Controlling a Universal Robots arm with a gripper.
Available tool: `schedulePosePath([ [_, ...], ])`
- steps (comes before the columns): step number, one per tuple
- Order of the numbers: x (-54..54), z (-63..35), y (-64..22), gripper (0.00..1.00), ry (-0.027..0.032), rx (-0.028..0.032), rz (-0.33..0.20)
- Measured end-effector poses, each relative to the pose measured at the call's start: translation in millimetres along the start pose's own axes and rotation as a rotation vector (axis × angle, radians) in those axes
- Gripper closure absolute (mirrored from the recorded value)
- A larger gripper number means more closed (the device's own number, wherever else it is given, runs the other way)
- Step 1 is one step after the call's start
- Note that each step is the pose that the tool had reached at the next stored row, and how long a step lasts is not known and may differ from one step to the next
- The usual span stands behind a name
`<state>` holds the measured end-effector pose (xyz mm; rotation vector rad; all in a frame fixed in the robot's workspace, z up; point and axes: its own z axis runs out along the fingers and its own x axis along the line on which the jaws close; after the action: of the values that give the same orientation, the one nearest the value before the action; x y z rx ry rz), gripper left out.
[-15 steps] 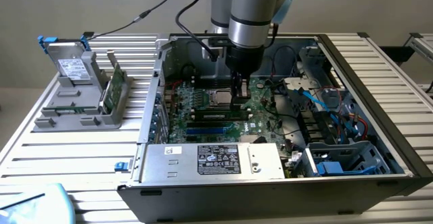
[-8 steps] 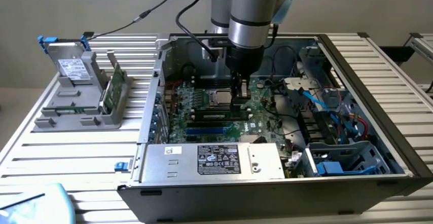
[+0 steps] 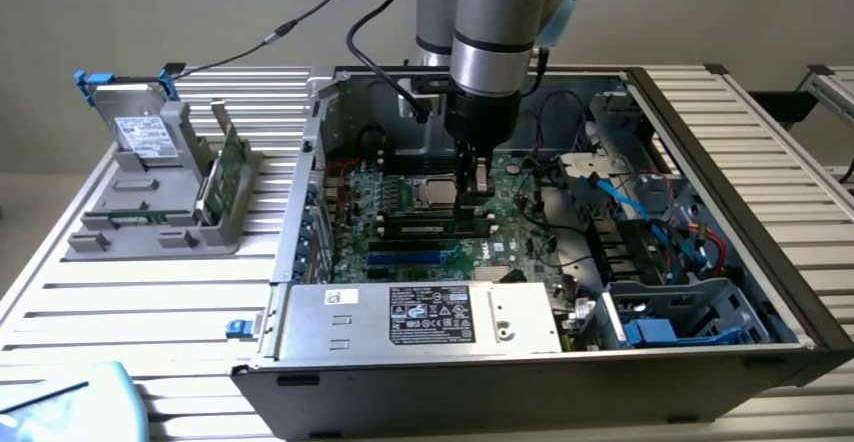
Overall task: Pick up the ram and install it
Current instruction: 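Press down the ram until it locks into place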
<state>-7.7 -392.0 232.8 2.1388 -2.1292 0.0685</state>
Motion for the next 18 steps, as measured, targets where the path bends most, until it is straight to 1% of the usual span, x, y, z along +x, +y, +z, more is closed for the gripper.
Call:
schedulePosePath([
  [18,-0.1,1.3,-0.1,0.89,0.0002,-0.0001,0.0],
])
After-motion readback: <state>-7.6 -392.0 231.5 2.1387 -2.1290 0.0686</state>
